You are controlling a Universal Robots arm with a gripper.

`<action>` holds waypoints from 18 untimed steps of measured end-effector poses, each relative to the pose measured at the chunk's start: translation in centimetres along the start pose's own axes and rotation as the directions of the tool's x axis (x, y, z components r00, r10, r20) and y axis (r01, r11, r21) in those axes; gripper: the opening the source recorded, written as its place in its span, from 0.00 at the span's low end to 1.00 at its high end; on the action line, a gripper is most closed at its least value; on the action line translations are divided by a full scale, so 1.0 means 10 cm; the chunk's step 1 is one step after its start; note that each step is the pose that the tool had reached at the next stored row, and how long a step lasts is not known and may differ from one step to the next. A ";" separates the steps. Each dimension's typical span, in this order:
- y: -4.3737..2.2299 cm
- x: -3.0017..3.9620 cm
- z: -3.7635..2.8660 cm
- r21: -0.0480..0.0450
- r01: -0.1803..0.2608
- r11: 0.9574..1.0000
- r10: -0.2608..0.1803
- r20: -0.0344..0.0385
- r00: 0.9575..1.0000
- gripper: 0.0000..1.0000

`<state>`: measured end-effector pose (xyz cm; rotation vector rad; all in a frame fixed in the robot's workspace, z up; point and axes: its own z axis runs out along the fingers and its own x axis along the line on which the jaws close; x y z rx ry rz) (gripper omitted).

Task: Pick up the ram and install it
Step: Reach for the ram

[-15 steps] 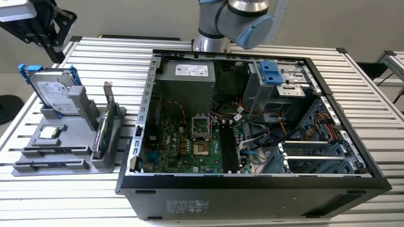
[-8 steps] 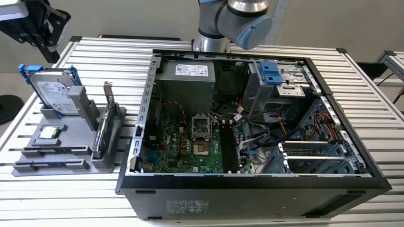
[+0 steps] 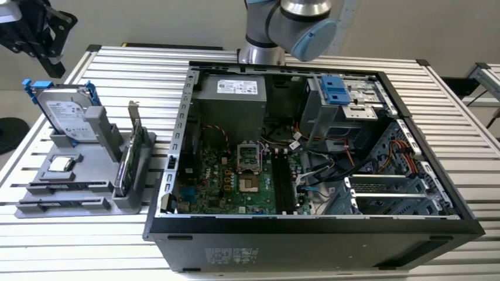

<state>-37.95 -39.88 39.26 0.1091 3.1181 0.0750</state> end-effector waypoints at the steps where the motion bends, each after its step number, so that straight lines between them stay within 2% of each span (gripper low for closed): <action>1: -0.001 0.018 -0.001 0.000 0.000 1.000 0.000 0.000 1.000 0.00; 12: -0.014 0.200 -0.005 0.000 0.000 1.000 0.000 0.000 1.000 0.00; 18: -0.019 0.211 -0.005 0.000 0.000 1.000 0.000 0.000 1.000 0.00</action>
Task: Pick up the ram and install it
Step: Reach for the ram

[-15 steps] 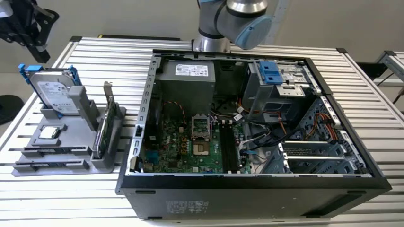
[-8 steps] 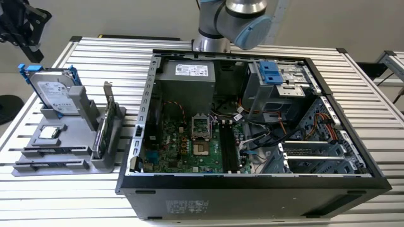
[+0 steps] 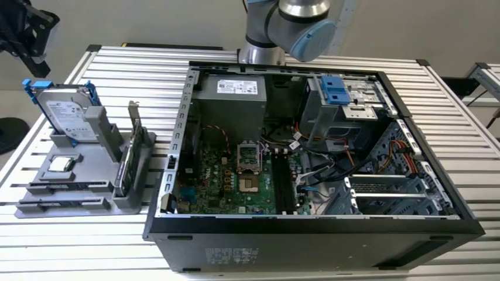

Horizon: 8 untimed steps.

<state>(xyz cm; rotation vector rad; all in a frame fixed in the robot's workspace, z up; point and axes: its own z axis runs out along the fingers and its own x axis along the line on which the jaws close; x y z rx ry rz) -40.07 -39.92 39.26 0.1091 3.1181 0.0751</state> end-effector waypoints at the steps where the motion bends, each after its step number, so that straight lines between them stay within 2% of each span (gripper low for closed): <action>1: -0.006 0.000 0.000 0.000 0.000 1.000 0.000 0.000 1.000 0.00; 8: -0.085 -0.006 -0.003 0.000 0.000 1.000 0.000 0.000 1.000 0.00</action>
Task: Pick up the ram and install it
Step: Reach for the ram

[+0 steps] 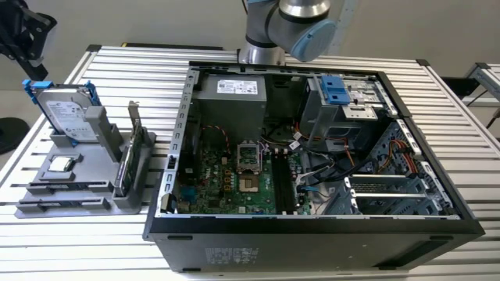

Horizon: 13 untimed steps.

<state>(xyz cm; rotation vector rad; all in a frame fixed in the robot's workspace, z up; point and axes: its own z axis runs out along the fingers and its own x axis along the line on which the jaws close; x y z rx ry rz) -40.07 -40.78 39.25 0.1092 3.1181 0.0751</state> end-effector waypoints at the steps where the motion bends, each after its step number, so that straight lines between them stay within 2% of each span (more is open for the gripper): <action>1: -0.013 0.000 0.000 0.000 0.000 1.000 0.000 0.000 1.000 0.00; 13: -0.138 0.002 -0.005 0.000 0.000 1.000 0.000 0.000 1.000 0.00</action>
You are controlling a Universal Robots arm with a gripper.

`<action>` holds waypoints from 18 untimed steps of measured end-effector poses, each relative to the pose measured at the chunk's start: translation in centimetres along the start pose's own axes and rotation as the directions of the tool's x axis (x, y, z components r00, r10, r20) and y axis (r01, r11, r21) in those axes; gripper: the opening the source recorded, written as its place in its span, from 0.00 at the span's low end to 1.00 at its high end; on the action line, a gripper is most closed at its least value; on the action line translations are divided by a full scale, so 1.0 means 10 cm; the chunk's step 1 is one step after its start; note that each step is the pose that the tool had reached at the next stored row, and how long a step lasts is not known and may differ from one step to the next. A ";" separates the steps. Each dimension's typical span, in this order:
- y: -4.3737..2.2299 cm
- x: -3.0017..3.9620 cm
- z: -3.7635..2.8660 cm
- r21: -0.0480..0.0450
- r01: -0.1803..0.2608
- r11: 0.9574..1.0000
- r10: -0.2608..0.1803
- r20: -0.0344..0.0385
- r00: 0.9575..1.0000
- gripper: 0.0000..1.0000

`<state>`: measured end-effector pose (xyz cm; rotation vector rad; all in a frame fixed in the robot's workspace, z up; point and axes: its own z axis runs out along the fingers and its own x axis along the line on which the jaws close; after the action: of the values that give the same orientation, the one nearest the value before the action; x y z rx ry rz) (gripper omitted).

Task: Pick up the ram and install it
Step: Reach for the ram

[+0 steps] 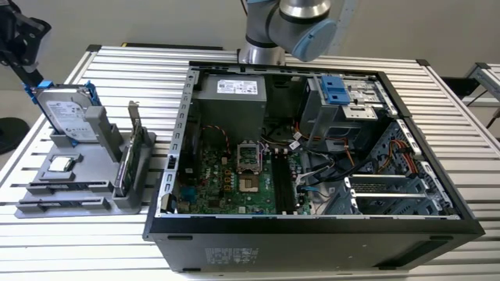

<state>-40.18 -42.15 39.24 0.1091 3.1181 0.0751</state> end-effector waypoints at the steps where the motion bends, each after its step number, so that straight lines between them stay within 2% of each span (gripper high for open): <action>1: -0.012 0.000 0.000 0.000 0.000 1.000 0.000 0.000 1.000 0.00; 18: -0.228 -0.002 -0.007 0.000 0.000 1.000 0.000 0.000 1.000 0.00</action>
<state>-40.32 -44.42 39.20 0.1092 3.1181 0.0751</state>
